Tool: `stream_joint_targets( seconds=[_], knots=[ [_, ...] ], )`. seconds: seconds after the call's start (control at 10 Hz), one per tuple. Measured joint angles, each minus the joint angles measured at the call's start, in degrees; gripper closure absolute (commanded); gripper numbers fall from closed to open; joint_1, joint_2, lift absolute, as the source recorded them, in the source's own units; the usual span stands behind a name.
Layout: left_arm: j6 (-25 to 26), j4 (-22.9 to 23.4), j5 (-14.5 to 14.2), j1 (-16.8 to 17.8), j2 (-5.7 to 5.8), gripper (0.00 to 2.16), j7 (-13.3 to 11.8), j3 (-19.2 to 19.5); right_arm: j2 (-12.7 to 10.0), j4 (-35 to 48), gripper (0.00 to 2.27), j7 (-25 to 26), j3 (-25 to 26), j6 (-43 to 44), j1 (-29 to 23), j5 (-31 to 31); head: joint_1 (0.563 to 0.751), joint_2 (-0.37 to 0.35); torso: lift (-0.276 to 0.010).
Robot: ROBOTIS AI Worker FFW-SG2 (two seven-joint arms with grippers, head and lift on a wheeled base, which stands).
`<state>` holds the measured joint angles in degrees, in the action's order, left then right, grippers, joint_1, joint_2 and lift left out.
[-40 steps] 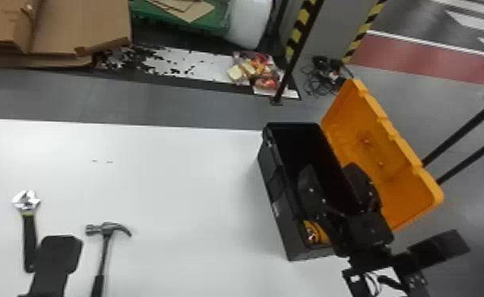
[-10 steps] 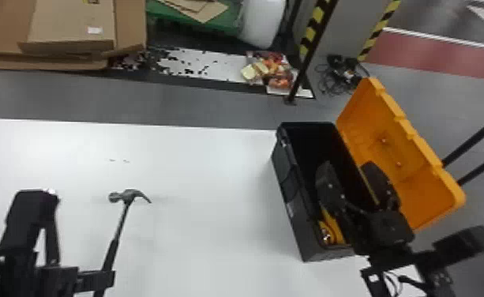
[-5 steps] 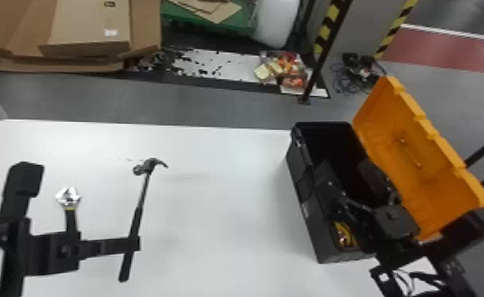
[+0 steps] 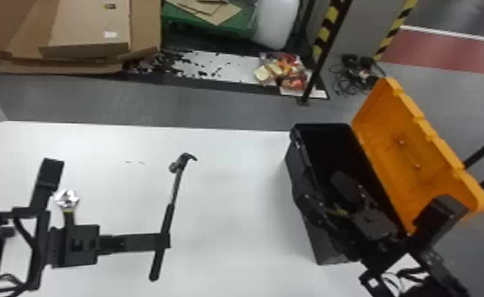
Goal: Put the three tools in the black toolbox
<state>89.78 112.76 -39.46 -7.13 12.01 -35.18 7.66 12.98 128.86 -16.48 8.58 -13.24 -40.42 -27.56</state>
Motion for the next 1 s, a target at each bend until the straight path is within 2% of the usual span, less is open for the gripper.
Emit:
stream_joint_targets(
  seconds=[0.1, 0.3, 0.6, 0.8, 1.0],
  knots=[
    [-0.4, 0.2, 0.6, -0.5, -0.08, 1.77, -1.2, -1.1, 0.0, 0.4, 0.10, -0.9, 0.4, -4.7, 1.0, 0.3, 0.695, -0.223, -0.055],
    [-1.3, 0.9, 2.4, -1.4, -0.12, 1.77, -2.1, -3.1, 0.1, 0.5, 0.10, -2.0, 1.1, -11.8, 2.7, 0.4, 0.695, -0.237, -0.055],
    [-1.6, 2.3, 4.5, -2.1, -0.08, 1.77, -3.0, -4.6, 0.2, 0.5, 0.10, -5.0, 1.2, -29.8, 7.4, -1.0, 0.695, -0.213, -0.055],
    [-1.8, 4.7, 7.9, -2.2, -0.07, 1.77, -3.6, -6.7, 0.3, 1.1, 0.10, -5.0, 0.8, -33.2, 9.2, -0.9, 0.695, -0.208, -0.055],
    [-2.7, 5.1, 10.3, -0.5, -0.06, 1.77, -6.3, -8.0, 0.3, 1.1, 0.10, -5.0, 0.8, -35.1, 10.5, -0.6, 0.695, -0.213, -0.055]
  ],
)
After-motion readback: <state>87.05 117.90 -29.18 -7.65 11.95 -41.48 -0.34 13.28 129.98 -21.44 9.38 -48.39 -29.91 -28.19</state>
